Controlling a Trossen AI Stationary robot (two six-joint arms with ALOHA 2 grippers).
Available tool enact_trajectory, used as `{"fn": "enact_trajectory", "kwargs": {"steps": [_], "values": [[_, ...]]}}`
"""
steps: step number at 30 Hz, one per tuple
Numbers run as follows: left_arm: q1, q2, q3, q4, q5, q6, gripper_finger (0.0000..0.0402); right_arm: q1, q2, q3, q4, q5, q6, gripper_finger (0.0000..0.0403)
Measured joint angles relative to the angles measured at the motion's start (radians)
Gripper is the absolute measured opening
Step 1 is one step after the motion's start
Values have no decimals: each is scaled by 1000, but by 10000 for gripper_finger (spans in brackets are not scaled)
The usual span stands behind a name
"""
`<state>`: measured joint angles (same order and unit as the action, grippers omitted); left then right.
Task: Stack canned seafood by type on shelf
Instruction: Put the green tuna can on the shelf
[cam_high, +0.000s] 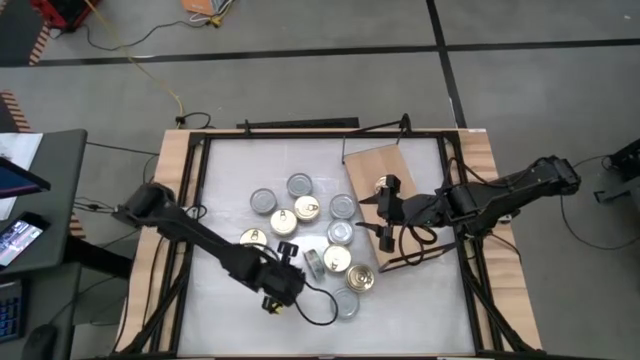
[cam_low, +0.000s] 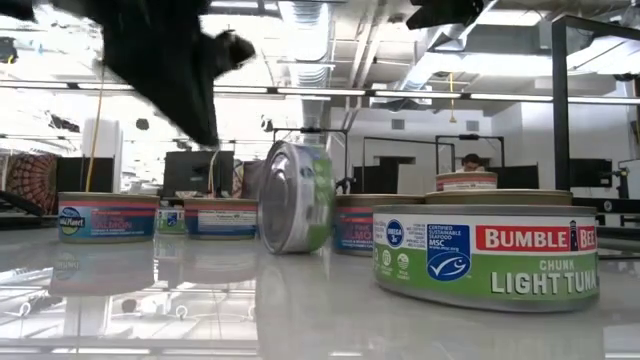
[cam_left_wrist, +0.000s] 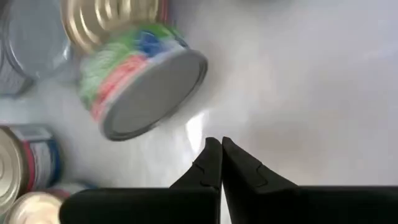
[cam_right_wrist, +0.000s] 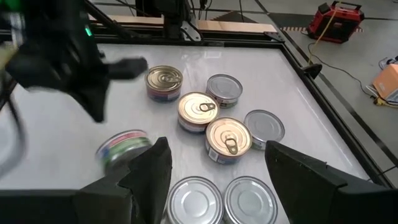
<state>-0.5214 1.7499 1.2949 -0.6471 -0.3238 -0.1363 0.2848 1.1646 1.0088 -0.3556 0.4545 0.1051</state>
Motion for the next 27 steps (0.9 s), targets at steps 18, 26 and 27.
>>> {"fn": "enact_trajectory", "kwargs": {"steps": [18, 26, 27], "values": [[141, -46, 21, 263, 252, 251, 311, 6, -2, 0, -39, -1, 33, 283], [210, 21, 19, 334, 427, 415, 312, 62, -5, 0, -74, -3, 103, 283], [212, 26, 20, 344, 431, 442, 312, 71, -6, 0, -85, -4, 114, 283]]}}
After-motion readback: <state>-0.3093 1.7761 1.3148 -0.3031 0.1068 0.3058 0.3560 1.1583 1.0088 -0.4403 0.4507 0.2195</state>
